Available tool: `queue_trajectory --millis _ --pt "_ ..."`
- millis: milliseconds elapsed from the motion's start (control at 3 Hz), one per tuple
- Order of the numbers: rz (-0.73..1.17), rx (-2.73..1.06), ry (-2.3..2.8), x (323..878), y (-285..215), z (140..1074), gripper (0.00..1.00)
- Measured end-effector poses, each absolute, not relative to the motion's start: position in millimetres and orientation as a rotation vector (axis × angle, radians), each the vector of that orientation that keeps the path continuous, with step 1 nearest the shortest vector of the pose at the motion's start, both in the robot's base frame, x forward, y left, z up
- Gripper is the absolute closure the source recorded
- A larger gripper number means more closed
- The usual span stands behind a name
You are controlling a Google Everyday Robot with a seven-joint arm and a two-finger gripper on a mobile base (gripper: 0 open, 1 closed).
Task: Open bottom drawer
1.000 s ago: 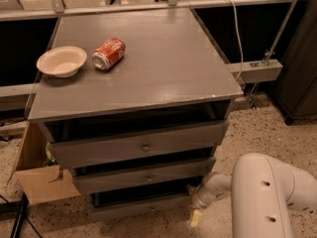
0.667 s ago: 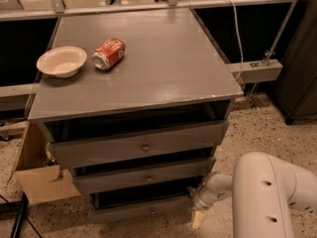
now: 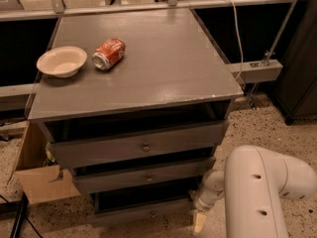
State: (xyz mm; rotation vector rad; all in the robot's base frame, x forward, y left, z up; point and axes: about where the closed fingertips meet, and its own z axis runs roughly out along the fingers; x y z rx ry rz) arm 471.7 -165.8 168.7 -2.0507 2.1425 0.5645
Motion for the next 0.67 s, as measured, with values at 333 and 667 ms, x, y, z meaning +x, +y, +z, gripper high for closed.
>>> queue_trajectory --millis 333,667 --pt "0.623 -2.058 2.199 458.3 -170.1 169.5 0.0" --pt "0.678 -2.044 2.252 444.1 -176.2 170.1 0.0"
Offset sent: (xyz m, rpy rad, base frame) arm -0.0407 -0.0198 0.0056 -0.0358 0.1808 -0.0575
